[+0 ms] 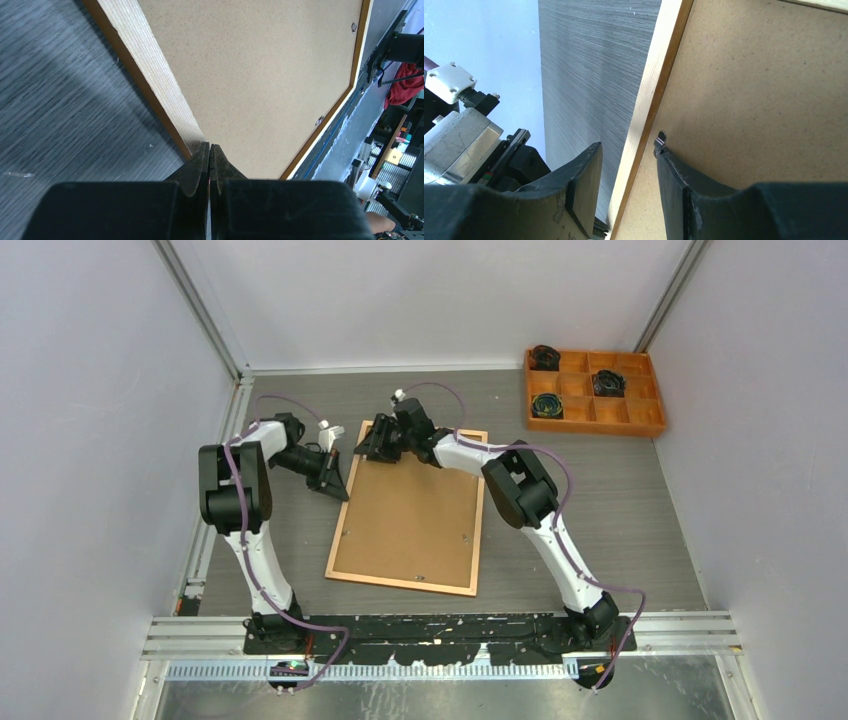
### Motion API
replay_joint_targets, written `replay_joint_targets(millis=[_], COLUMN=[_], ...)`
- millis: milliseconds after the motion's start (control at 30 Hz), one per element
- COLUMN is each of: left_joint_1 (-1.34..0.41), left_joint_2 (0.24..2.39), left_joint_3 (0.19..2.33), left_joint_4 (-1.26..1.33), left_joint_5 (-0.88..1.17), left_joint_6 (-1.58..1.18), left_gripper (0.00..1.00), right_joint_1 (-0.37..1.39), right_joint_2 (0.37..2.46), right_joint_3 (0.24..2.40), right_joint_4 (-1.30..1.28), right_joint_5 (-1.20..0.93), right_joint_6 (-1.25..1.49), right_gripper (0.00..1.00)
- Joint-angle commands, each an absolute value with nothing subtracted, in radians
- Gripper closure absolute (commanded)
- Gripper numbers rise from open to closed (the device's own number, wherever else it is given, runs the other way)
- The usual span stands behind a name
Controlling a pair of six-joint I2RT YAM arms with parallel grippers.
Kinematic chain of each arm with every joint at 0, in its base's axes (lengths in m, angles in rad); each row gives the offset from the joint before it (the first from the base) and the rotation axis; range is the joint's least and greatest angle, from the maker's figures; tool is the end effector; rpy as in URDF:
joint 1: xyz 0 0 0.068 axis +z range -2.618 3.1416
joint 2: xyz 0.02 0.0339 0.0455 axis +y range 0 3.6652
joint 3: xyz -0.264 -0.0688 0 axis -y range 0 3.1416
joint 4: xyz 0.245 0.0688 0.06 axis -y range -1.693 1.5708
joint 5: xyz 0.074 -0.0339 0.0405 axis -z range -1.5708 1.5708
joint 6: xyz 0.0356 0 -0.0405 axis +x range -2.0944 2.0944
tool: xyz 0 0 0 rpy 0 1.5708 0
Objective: Put the photo into the frame
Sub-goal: Install the photo frame at the center of the board.
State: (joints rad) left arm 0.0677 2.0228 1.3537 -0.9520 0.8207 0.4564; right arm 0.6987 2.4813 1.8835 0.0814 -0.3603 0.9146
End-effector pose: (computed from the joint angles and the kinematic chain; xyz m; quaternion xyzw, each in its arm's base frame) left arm 0.3607 -0.0016 0.1479 0.1672 0.9014 -0.3912 0.0810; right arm 0.4193 0.3686 0.1341 0.0020 0.8550 0.4645 0.2307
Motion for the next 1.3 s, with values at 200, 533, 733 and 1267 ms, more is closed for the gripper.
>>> replay_joint_targets(millis=[200, 533, 733, 1267], left_joint_1=[0.065, 0.065, 0.064, 0.09], left_joint_2=[2.01, 2.01, 2.001, 1.94], left_joint_3=[1.336, 1.335, 1.34, 1.375], left_joint_4=[-0.922, -0.923, -0.933, -1.006], left_joint_5=[0.795, 0.789, 0.787, 0.775], left_joint_6=[0.499, 0.505, 0.506, 0.519], left_gripper=[0.99, 0.99, 0.99, 1.0], right_joint_1=[0.711, 0.712, 0.711, 0.682], right_joint_2=[2.536, 2.551, 2.548, 2.496], right_joint_3=[1.932, 1.945, 1.978, 2.116], right_joint_4=[0.082, 0.095, 0.069, -0.104], right_joint_5=[-0.387, -0.407, -0.432, -0.483], right_joint_6=[0.95, 0.967, 0.937, 0.854], right_gripper=[0.51, 0.53, 0.53, 0.47])
